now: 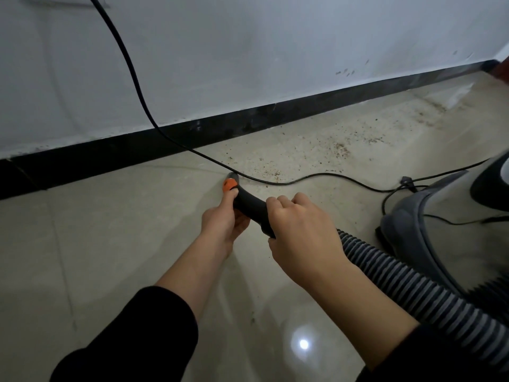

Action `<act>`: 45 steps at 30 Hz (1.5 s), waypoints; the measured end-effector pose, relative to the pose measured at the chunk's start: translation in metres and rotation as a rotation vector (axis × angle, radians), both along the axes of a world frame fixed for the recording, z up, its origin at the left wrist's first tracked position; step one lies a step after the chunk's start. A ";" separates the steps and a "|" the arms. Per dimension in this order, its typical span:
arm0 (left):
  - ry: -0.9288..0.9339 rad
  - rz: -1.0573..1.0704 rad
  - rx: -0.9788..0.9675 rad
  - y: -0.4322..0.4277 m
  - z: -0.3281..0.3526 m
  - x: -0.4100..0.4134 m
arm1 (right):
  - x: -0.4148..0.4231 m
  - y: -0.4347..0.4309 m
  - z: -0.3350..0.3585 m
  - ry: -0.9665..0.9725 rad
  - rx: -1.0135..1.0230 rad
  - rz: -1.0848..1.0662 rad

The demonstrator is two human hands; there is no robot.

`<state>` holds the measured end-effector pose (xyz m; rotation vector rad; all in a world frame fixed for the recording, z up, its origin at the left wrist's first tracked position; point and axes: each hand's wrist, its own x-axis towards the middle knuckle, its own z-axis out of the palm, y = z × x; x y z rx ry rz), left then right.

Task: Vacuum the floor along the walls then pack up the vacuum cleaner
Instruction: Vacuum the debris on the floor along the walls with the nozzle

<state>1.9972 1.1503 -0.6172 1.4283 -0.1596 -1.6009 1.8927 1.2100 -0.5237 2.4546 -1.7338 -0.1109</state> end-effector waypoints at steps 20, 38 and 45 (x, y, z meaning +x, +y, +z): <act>0.068 -0.103 0.015 0.016 0.010 -0.025 | -0.020 0.016 0.029 -0.003 0.094 -0.054; 0.131 -0.192 -0.021 0.017 0.014 -0.046 | -0.032 0.013 0.045 0.084 0.149 -0.105; 0.136 -0.200 -0.065 -0.010 0.028 -0.049 | -0.036 -0.005 0.060 0.054 0.086 -0.130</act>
